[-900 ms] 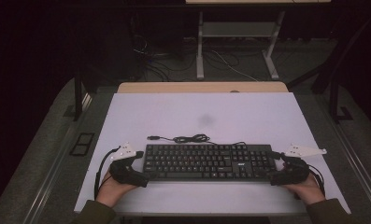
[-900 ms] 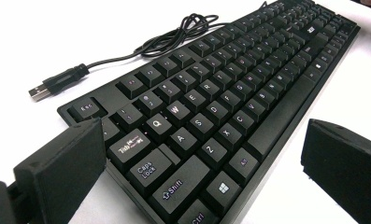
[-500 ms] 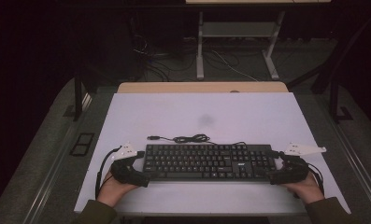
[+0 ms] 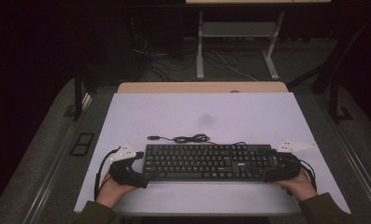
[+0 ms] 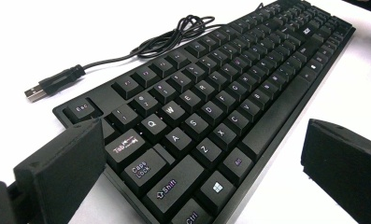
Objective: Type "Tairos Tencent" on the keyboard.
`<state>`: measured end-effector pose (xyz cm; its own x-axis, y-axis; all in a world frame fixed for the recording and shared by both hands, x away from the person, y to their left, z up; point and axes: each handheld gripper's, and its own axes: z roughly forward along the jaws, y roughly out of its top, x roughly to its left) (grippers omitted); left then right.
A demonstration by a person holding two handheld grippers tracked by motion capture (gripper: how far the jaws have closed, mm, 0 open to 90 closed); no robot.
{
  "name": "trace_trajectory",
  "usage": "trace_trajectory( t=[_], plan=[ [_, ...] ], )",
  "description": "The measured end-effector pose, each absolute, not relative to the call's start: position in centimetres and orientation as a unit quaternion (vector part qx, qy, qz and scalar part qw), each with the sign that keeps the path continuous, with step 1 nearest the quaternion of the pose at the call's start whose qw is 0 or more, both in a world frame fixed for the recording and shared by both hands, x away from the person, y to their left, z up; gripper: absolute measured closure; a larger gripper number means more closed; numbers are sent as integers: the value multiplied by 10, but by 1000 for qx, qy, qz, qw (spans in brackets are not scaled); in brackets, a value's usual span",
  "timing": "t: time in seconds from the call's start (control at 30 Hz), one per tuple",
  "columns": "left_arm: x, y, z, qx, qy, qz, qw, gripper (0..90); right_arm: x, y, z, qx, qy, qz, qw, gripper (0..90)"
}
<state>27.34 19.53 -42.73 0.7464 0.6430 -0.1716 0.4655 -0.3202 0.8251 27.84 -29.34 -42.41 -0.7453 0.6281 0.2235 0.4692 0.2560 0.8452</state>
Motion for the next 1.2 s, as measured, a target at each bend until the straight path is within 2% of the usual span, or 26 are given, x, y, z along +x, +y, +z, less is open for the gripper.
trace_trajectory(
  t=[1.2],
  plan=[
    [274,192,-429,808,343,89,470,0,289,-258,-424,327,794,510,49,96]
  ],
)
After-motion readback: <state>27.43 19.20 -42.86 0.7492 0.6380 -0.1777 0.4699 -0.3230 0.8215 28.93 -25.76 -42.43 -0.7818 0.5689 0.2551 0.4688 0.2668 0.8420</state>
